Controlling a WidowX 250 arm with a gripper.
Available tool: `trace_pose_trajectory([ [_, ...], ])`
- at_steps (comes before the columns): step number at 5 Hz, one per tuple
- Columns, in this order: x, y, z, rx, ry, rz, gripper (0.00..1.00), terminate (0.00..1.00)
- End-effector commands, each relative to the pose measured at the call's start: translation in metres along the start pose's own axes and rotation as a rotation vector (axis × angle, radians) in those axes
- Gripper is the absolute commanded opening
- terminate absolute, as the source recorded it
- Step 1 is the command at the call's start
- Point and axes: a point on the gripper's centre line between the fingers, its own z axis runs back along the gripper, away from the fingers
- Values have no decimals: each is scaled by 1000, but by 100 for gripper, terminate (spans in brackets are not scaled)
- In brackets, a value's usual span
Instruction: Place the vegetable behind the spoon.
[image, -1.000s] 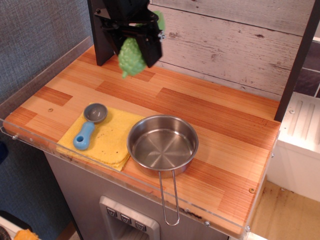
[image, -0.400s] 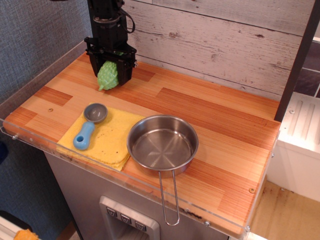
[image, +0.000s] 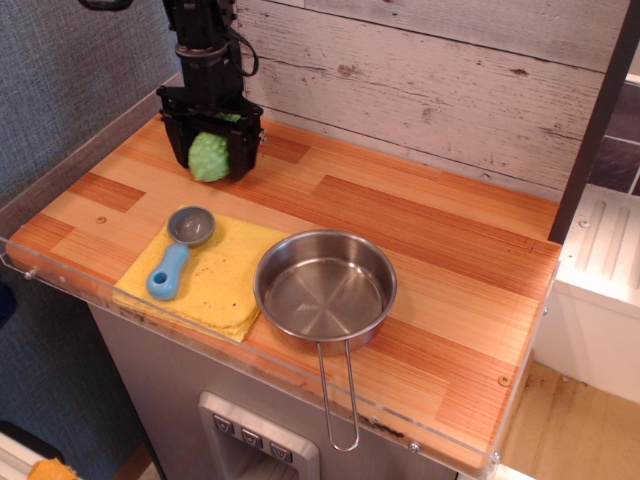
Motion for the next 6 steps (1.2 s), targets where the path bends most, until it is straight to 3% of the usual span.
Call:
trace_pose_trajectory([
  [1, -19, 15, 89, 4, -198, -78, 100, 0],
  [2, -41, 12, 108, -2, -197, -138, 100, 0],
  [3, -60, 3, 109, 15, -170, -180, 100, 0],
  [4, -71, -1, 105, 64, -147, -130, 100, 0],
  [6, -82, 1, 105, 64, -145, -24, 100, 0],
])
